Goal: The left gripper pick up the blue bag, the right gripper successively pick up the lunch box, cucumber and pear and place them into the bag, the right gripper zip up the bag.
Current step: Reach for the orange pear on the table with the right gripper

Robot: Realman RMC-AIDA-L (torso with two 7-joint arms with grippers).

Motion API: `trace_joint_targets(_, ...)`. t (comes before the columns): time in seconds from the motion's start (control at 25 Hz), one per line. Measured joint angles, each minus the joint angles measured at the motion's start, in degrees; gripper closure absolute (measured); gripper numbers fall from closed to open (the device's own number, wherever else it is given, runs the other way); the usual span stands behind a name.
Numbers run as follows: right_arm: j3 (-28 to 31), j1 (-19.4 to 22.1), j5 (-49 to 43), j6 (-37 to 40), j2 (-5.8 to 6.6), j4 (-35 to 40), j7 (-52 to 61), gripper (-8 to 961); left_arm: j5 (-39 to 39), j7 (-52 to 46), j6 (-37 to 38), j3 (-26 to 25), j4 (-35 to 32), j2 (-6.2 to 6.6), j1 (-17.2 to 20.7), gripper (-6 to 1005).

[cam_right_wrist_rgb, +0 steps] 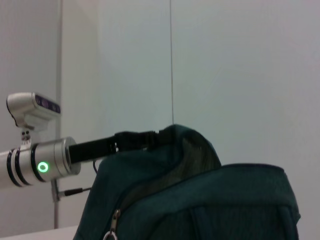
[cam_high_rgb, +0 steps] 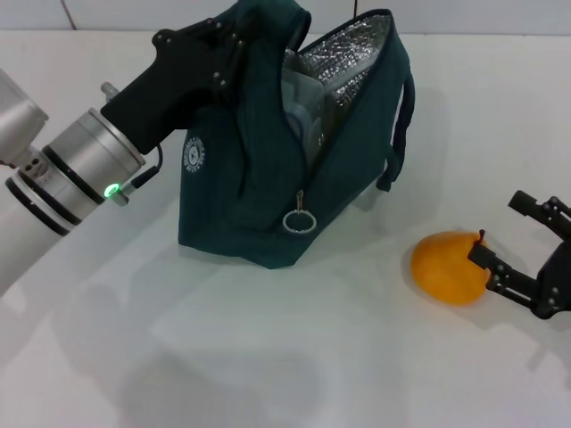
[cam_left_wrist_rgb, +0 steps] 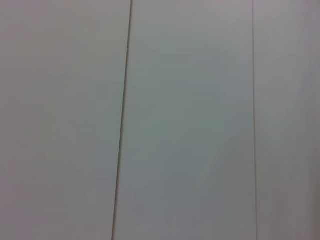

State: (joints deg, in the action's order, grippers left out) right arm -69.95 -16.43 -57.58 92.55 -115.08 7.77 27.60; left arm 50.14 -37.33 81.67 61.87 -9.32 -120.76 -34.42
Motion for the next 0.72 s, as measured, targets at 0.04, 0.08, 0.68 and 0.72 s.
trace_joint_targets(0.04, -0.1, -0.1, -0.1, -0.3, -0.01, -0.1, 0.1, 211, 0.0, 0.0, -0.1, 0.0, 0.0, 0.00, -0.1, 942)
trace_joint_targets(0.08, -0.2, -0.3, -0.2, -0.7, -0.02, -0.2, 0.3, 214, 0.0, 0.0, -0.2, 0.0, 0.0, 0.01, -0.1, 942)
trace_joint_targets(0.68, -0.7, -2.0, -0.5, -3.7, -0.13, -0.3, 0.5, 540, 0.0, 0.1, -0.3, 0.0, 0.0, 0.10, 0.0, 942)
trace_joint_targets(0.72, -0.7, -2.0, -0.5, -3.7, -0.13, -0.3, 0.5, 562, 0.0, 0.1, -0.4, 0.0, 0.0, 0.09, -0.1, 942)
